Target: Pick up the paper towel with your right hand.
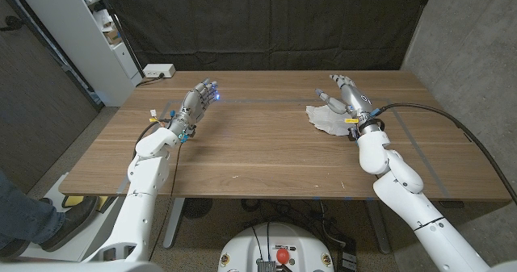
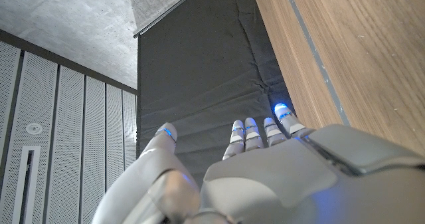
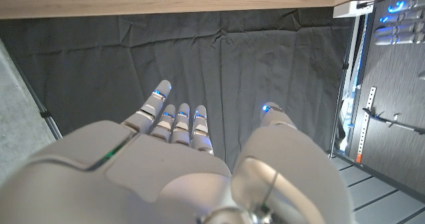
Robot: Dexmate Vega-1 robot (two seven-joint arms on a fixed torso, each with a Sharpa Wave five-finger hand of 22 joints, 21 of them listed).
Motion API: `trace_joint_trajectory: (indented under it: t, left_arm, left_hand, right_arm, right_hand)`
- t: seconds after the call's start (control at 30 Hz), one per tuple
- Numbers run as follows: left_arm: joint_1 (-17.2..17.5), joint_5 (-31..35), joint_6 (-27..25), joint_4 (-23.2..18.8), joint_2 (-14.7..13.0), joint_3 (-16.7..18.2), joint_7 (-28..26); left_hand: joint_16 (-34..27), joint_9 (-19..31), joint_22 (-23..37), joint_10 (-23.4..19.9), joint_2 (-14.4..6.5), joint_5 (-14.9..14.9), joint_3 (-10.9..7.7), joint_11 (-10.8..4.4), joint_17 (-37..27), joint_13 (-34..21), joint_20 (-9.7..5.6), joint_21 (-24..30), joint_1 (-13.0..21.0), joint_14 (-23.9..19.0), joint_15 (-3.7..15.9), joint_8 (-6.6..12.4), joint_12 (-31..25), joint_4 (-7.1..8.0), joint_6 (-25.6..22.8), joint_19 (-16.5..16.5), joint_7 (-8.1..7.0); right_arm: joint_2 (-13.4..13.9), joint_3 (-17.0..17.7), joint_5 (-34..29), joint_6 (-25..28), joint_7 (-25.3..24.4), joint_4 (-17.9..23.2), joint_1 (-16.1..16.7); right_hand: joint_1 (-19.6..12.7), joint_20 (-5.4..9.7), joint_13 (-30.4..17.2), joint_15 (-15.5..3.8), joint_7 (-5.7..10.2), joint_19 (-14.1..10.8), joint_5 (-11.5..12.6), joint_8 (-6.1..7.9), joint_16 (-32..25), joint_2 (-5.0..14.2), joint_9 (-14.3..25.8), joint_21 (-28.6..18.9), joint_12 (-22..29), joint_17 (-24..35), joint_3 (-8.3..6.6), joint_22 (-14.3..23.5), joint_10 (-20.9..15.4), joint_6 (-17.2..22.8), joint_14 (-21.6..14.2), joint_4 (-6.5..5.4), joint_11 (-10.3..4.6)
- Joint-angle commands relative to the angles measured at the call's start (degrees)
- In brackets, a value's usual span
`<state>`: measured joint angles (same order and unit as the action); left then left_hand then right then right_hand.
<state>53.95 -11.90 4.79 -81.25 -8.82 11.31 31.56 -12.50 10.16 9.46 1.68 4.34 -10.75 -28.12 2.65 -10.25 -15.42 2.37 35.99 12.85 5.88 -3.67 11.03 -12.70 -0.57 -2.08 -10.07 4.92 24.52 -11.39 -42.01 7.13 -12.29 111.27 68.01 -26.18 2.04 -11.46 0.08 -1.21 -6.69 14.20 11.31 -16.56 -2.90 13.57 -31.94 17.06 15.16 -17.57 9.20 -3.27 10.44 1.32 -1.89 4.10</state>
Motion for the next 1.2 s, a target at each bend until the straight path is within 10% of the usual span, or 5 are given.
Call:
trace_joint_trajectory:
  t: [0.03,1.2]
  left_arm:
    - [0.5,0.1,-0.6,-0.8,0.0,0.1,-0.3]
    - [2.3,-0.4,-1.1,-3.5,-0.6,0.4,0.4]
  left_hand:
    - [0.1,0.2,0.2,-0.5,-0.7,0.3,-0.11,0.08,-0.2,0.0,0.28,-0.3,0.1,-0.2,-0.10,0.03,0.0,-0.23,-0.5,-5.1,-0.01]
    - [0.5,0.2,0.2,-0.6,-1.1,0.4,0.02,-0.04,-0.3,1.0,0.78,-1.5,0.1,-0.4,-0.10,-0.05,0.2,-0.59,-0.8,-4.8,0.07]
  right_arm:
    - [1.1,-0.8,-3.8,1.5,0.0,0.9,0.2]
    - [3.4,-3.0,-11.4,7.5,6.6,4.6,0.3]
  right_hand:
    - [-0.3,0.22,0.0,-0.26,0.16,-0.5,0.4,0.27,0.2,0.47,0.0,0.1,-0.2,0.1,-0.17,0.1,-0.2,0.3,0.1,0.34,-0.16]
    - [-2.6,-0.25,0.2,0.00,0.60,-0.8,1.1,0.12,1.0,1.56,-0.8,1.6,-1.0,-0.8,-1.07,0.1,-0.6,0.0,0.1,1.77,-0.28]
